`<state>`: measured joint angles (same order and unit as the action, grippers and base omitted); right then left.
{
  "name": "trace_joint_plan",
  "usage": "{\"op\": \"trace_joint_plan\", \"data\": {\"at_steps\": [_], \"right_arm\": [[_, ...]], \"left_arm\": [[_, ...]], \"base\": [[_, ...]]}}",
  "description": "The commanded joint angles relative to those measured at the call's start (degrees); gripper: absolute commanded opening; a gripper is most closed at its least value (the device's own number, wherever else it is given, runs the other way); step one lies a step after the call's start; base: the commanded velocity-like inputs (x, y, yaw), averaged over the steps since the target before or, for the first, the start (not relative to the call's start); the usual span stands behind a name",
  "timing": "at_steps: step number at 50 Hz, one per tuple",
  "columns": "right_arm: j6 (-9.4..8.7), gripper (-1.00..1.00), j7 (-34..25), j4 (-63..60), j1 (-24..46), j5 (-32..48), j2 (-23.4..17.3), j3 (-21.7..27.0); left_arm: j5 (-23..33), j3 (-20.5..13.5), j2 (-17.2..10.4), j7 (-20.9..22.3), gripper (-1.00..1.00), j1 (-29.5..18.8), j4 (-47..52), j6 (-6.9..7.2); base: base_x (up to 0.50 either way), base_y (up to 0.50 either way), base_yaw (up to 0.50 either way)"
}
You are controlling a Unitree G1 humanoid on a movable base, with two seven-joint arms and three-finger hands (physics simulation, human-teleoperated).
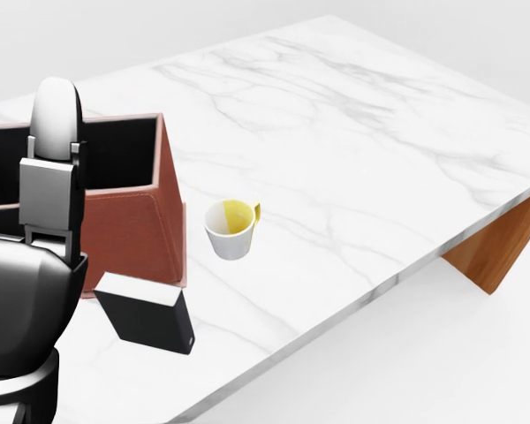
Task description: Pick up the book and place it in the right compartment of the caddy.
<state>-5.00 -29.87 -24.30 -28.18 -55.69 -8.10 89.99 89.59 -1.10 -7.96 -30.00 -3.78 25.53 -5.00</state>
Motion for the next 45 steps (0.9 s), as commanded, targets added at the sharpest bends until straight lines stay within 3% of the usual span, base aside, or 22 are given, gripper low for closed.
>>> {"op": "trace_joint_plan", "data": {"at_steps": [1, 45], "right_arm": [[0.00, 1.00, 0.1, 0.0, 0.0, 0.3, -0.1, 0.0], [0.00, 1.00, -0.5, -0.5, 0.1, 0.9, 0.4, 0.0]], "left_arm": [[0.1, 0.1, 0.0, 0.0, 1.00, -0.1, -0.4, 0.00], [-2.1, -0.6, 0.1, 0.0, 1.00, -0.2, 0.3, 0.00]], "base": [[0.19, -0.12, 0.00], [0.20, -0.07, 0.00]]}}
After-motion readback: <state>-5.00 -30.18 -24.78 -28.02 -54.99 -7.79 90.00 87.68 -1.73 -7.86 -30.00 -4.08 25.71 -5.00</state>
